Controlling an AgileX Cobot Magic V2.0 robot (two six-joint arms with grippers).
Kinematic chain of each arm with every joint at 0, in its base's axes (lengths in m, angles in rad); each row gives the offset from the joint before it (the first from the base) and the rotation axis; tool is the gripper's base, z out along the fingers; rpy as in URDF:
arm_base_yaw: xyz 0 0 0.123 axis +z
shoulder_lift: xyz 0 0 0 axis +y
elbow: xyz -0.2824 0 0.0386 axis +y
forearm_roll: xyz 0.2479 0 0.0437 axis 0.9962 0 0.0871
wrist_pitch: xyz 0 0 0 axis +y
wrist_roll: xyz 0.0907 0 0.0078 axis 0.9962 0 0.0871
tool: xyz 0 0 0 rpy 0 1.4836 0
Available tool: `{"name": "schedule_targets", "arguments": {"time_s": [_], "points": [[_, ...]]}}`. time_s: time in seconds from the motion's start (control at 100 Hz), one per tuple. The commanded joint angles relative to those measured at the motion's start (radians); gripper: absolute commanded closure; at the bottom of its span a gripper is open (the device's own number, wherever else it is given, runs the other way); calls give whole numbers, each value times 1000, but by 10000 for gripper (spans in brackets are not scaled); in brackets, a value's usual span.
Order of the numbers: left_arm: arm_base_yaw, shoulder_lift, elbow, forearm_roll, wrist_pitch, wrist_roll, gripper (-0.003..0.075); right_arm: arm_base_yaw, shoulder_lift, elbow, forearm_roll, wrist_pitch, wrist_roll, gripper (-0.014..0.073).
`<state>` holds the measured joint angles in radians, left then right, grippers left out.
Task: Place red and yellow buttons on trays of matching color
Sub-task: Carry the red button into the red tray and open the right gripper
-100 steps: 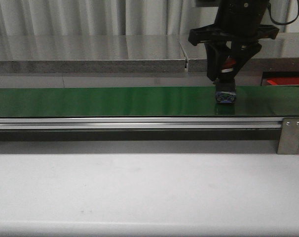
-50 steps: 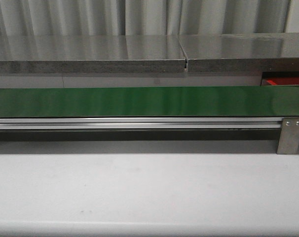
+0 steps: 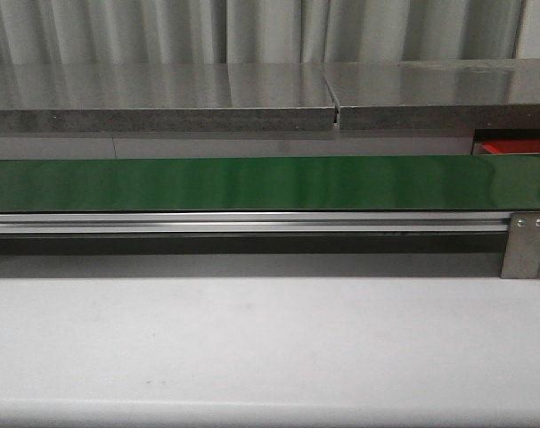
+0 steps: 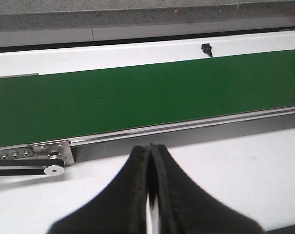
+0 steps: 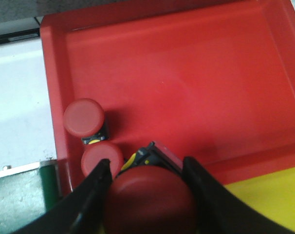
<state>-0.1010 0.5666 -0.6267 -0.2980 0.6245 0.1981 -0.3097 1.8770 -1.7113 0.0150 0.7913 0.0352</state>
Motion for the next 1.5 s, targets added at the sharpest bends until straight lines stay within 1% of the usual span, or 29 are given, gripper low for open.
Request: {"name": "schedule_targets", "arguments": {"time_s": [0.0, 0.24, 0.4, 0.65, 0.89, 1.02, 1.09, 1.16, 1.35, 1.4, 1.49], "points": [[-7, 2, -29, -24, -63, -11, 741, -5, -2, -59, 4, -85, -1, 451], [-7, 2, -29, -24, -63, -11, 741, -8, 129, -198, 17, -64, -1, 451], [-7, 2, -29, -24, -63, -11, 741, -9, 191, -258, 21, -48, -1, 451], [-7, 2, -29, -24, -63, -11, 741, -28, 255, -264, 51, -73, 9, 451], [-7, 2, -29, -24, -63, -11, 741, -41, 305, -264, 54, -113, 17, 451], [-7, 2, -29, -24, -63, -11, 741, -42, 316, -264, 66, -120, 17, 431], [-7, 2, -29, -24, -63, -11, 741, -42, 322, -264, 74, -122, 17, 398], [-7, 2, -29, -24, -63, -11, 741, -42, 326, -264, 78, -124, 17, 338], [-7, 2, -29, -24, -63, -11, 741, -42, 331, -264, 79, -138, 16, 95], [-7, 2, -29, -24, -63, -11, 741, -42, 331, -267, 79, -143, 16, 61], [-7, 2, -29, -24, -63, -11, 741, -42, 330, -271, 81, -143, 16, 53]]}}
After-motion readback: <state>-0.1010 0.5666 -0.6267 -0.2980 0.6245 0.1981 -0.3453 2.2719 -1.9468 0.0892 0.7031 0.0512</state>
